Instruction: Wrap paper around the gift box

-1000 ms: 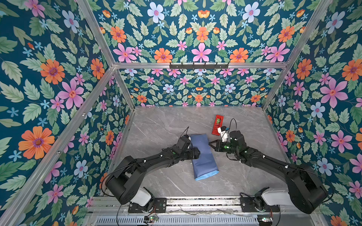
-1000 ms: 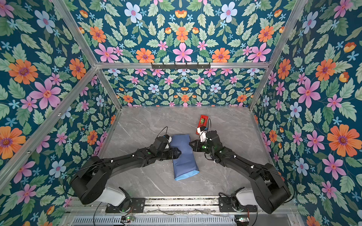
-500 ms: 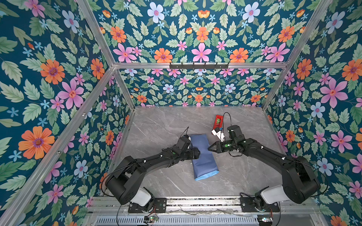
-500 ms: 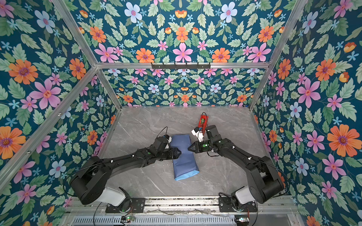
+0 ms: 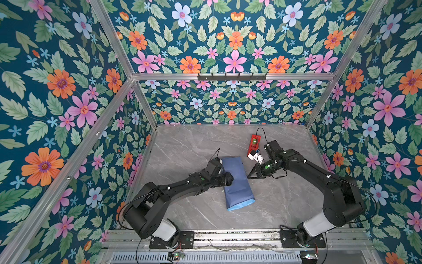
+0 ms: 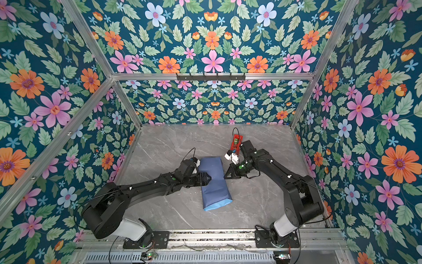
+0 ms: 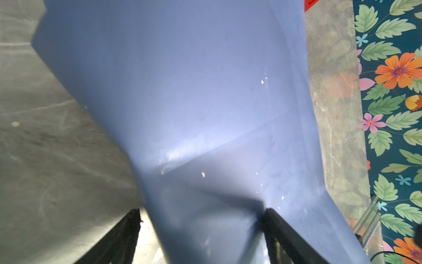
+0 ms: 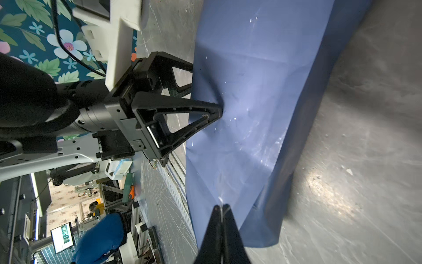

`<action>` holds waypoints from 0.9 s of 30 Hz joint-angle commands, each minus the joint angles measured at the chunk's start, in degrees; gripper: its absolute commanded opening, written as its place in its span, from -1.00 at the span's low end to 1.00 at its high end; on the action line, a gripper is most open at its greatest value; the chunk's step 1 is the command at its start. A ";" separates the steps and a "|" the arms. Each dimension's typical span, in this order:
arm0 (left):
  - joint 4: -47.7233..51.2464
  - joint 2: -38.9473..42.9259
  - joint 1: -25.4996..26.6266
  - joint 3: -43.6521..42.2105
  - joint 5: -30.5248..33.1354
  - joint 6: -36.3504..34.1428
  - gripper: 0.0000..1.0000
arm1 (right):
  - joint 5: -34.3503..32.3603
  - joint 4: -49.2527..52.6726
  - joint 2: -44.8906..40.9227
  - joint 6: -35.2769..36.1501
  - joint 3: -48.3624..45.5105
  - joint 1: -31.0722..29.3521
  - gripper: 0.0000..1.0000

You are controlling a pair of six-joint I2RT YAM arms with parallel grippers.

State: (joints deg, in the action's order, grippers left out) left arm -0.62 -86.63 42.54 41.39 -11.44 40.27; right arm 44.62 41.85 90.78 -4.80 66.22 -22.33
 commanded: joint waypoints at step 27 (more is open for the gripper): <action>10.93 -2.15 0.08 0.23 4.67 -2.13 0.70 | -16.94 31.44 19.60 23.17 27.28 -5.67 -1.00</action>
State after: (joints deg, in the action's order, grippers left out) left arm -0.51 -87.42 42.59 42.26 -11.60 40.03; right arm 27.00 70.11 109.45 16.60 91.96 -27.94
